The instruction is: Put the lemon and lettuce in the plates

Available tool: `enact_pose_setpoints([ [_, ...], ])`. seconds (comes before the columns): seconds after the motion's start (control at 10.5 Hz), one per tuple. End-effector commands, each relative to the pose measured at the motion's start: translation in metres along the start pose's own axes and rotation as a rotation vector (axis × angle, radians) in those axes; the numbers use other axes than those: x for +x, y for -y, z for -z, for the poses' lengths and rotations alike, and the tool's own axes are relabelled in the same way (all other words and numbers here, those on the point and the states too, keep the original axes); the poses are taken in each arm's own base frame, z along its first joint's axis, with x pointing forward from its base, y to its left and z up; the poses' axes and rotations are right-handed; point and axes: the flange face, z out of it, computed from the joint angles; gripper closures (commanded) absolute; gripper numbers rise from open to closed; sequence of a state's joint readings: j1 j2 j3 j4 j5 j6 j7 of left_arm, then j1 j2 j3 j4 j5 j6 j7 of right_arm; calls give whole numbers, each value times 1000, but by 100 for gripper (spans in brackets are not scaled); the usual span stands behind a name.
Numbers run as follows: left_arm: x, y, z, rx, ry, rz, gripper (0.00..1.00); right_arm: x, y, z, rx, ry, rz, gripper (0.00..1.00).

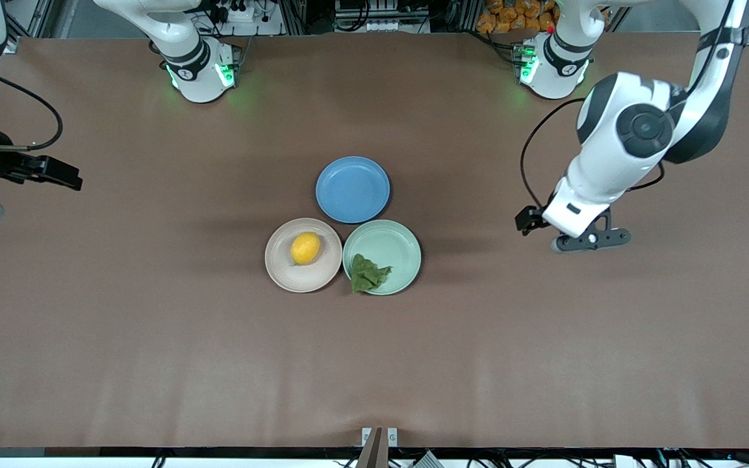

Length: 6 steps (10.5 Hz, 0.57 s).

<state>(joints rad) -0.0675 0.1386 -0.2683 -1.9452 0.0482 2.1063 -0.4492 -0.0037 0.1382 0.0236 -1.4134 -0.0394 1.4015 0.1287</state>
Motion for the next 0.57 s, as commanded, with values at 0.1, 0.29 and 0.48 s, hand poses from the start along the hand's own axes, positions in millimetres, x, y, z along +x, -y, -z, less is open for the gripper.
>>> enact_pose_setpoints([
  [0.1,-27,38,42,-37,-27,6,0,-6,-20,-4,12,-12,64,0],
  [0.29,-23,49,68,-55,-72,32,0,-7,-22,-4,17,-16,72,0],
  [0.48,-17,63,100,-77,-99,66,0,-5,-19,-1,19,-36,76,0],
])
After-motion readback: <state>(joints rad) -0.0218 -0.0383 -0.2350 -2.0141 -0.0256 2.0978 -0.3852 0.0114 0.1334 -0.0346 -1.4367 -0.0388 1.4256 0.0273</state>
